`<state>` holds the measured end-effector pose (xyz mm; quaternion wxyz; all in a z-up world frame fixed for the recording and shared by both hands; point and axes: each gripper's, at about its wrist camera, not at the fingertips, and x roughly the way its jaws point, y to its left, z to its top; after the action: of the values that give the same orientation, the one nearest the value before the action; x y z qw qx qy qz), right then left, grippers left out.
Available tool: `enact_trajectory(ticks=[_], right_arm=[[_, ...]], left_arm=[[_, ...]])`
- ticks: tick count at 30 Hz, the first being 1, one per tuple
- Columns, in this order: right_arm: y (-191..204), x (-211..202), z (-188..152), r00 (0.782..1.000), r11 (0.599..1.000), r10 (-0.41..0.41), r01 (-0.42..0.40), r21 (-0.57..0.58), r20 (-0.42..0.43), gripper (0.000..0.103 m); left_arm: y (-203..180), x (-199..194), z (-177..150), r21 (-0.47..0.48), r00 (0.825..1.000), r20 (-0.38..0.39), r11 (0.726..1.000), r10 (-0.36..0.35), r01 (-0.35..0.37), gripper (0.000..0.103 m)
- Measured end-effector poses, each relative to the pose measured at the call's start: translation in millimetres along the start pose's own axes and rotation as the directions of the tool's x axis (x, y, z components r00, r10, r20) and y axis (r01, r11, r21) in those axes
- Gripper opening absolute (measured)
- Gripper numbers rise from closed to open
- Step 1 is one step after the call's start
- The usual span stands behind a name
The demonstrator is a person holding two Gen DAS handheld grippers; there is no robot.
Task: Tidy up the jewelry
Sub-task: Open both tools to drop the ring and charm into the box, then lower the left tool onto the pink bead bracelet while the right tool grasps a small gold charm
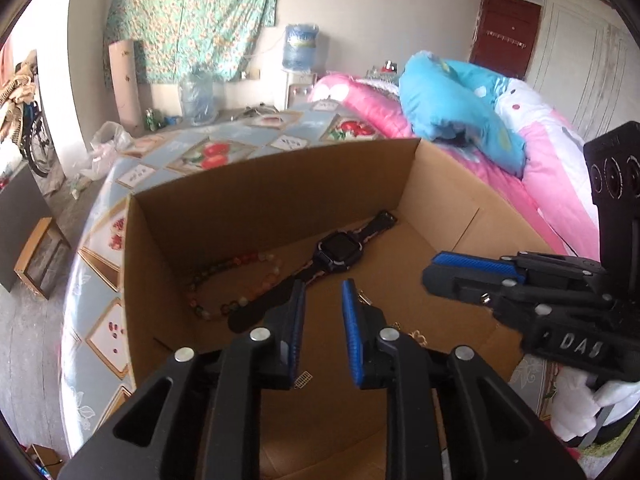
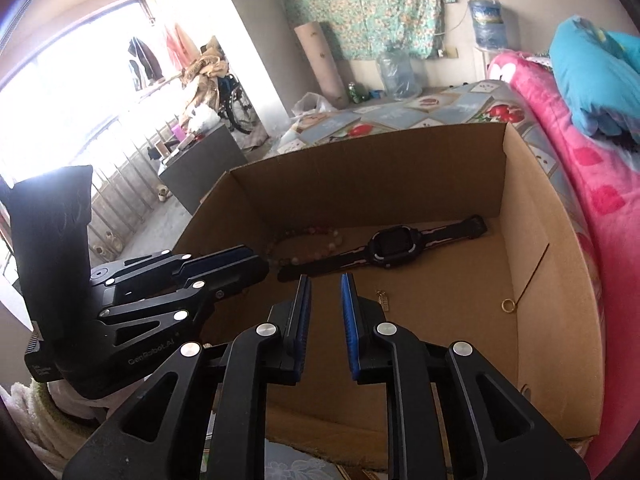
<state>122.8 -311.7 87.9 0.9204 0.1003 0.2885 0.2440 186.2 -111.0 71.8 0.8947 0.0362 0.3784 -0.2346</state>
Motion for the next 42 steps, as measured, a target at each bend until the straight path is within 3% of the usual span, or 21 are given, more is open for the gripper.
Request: enact_trajectory(ticks=[7, 10, 13, 16, 20, 27, 30, 37, 42], right_arm=[[0.4, -50.4, -17.3, 0.99, 0.998, 0.063, -0.063, -0.003, 0.128, 0.018], [4.0, -70.4, -35.2, 0.977, 0.992, 0.128, -0.124, -0.031, 0.168, 0.021], [13.6, -84.0, -54.9, 0.97, 0.985, 0.17, -0.163, -0.057, 0.172, 0.023], [20.8, -77.9, -77.1, 0.972, 0.98, 0.197, -0.195, -0.027, 0.132, 0.024], [25.6, -44.6, -99.5, 0.984, 0.984, 0.173, -0.174, 0.038, 0.033, 0.024], [36.2, -0.3, -116.6, 0.988, 0.991, 0.118, -0.111, 0.073, -0.103, 0.024], [40.2, 1.2, -115.6, 0.987, 0.992, 0.116, -0.109, 0.067, -0.108, 0.024], [43.9, 3.8, -115.6, 0.992, 0.997, 0.071, -0.068, 0.032, -0.108, 0.024], [51.5, 3.6, -114.4, 0.995, 0.999, 0.032, -0.034, -0.016, -0.098, 0.024]], left_arm=[[19.0, -58.6, -16.0, -0.042, 0.989, 0.149, 0.999, -0.023, 0.03, 0.025], [30.1, -91.8, -40.2, -0.054, 0.978, 0.206, 0.998, -0.031, 0.043, 0.033], [38.4, -112.8, -65.8, -0.068, 0.976, 0.215, 0.996, -0.034, 0.05, 0.036], [43.6, -122.5, -98.1, -0.095, 0.983, 0.178, 0.994, -0.04, 0.058, 0.037], [41.2, -107.4, -130.6, -0.124, 0.996, 0.082, 0.991, -0.038, 0.048, 0.037], [23.9, -56.3, -159.8, -0.026, 0.994, -0.062, 0.996, 0.088, -0.09, 0.037], [23.5, -45.0, -162.8, -0.002, 0.99, -0.074, 0.993, 0.12, -0.121, 0.036], [22.1, -29.4, -161.7, 0.057, 0.983, -0.066, 0.985, 0.169, -0.166, 0.009], [14.6, -32.6, -165.8, 0.066, 0.99, -0.078, 0.992, 0.116, -0.111, 0.009]])
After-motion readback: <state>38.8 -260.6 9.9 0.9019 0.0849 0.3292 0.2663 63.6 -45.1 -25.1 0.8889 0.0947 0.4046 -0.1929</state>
